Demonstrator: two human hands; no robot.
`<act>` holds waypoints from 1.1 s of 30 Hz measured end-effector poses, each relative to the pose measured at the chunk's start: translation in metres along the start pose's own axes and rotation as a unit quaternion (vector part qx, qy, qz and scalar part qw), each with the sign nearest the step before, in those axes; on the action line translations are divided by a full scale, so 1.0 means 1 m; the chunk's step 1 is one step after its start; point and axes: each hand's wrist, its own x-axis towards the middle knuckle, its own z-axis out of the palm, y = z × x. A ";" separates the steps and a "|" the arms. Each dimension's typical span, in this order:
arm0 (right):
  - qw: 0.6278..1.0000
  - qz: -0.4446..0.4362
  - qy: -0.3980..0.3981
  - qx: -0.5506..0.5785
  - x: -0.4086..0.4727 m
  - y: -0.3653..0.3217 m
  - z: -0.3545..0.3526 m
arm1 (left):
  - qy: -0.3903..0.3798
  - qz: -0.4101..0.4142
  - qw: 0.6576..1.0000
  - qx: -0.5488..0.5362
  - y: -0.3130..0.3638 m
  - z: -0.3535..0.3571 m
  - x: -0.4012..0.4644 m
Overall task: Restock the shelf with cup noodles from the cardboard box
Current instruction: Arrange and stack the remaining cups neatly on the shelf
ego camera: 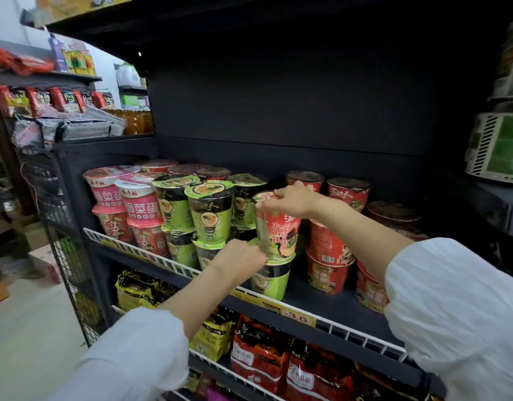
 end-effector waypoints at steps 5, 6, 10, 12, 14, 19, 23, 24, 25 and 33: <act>0.997 0.062 0.044 -0.018 0.002 -0.013 0.016 | 0.016 0.051 0.998 0.046 0.001 -0.002 -0.001; 0.997 0.064 0.033 -0.019 0.006 -0.014 0.017 | 0.012 0.055 0.997 0.049 0.000 -0.003 -0.001; 0.997 0.029 -0.067 0.001 0.013 -0.010 0.004 | -0.003 0.060 0.996 0.069 -0.003 -0.005 -0.003; 0.996 0.010 -0.075 0.040 0.013 -0.008 0.001 | -0.010 0.059 0.995 0.076 -0.005 -0.006 -0.004; 0.999 0.010 -0.033 0.012 0.011 -0.008 0.004 | -0.015 0.060 0.995 0.078 -0.007 -0.008 -0.005; 0.998 0.010 0.060 0.029 0.013 -0.005 0.023 | -0.001 -0.006 0.999 0.033 -0.012 -0.005 -0.006; 0.996 0.007 0.068 0.053 0.012 -0.002 0.024 | 0.032 -0.074 0.996 -0.035 -0.010 0.008 -0.007; 0.996 0.006 0.068 0.053 0.011 -0.002 0.024 | 0.041 -0.087 0.994 -0.052 -0.008 0.012 -0.008; 0.996 0.005 0.067 0.054 0.011 -0.002 0.023 | 0.050 -0.097 0.991 -0.070 -0.007 0.015 -0.008; 0.995 0.004 0.072 0.069 0.007 -0.006 0.027 | 0.114 -0.167 0.960 -0.192 -0.004 0.018 -0.017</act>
